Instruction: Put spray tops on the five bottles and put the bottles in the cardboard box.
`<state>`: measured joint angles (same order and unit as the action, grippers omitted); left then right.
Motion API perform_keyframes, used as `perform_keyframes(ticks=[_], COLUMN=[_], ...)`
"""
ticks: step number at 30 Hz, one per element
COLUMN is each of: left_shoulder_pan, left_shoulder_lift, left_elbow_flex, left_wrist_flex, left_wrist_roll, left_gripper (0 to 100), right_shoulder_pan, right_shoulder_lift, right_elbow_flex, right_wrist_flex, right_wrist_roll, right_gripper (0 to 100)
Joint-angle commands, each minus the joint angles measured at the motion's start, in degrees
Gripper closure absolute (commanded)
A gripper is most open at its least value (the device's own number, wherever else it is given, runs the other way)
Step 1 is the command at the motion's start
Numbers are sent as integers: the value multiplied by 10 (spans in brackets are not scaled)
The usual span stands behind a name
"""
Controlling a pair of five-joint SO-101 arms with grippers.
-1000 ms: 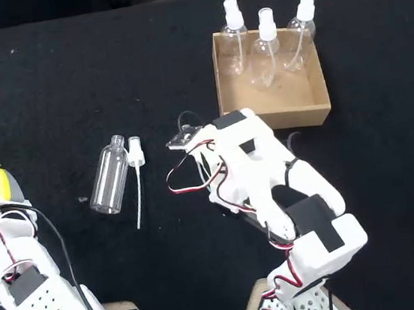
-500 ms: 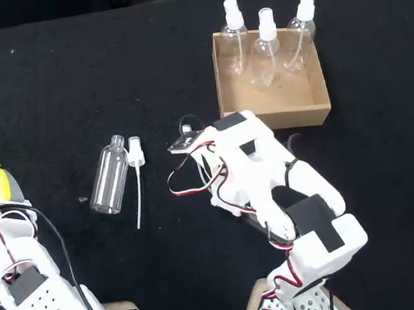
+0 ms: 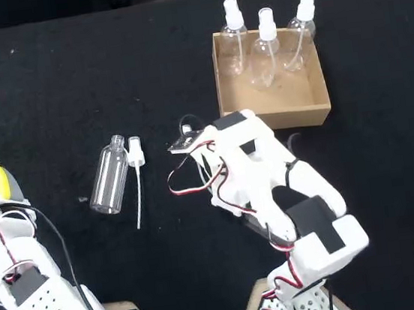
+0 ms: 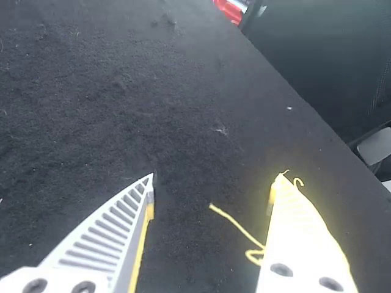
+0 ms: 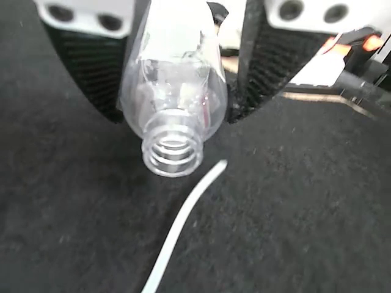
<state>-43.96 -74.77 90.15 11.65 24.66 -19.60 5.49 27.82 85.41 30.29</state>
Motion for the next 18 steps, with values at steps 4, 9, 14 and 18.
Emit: perform_keyframes(ticks=[4, 9, 14, 18], left_shoulder_pan=[27, 73, 136, 191], left_shoulder_lift=[-8, -8, -8, -8], left_elbow_flex=[18, 19, 18, 0], left_wrist_flex=[-68, -67, -43, 6], left_wrist_roll=[-14, -66, -131, -167], left_gripper=[708, 708, 708, 708], right_shoulder_pan=[3, 5, 1, -52], right_shoulder_lift=[-216, -407, -543, -614], right_elbow_flex=[-120, -124, -83, -17], right_wrist_flex=[133, 97, 12, -69], right_wrist_roll=[-1, -3, -42, -89], right_gripper=[804, 804, 805, 806])
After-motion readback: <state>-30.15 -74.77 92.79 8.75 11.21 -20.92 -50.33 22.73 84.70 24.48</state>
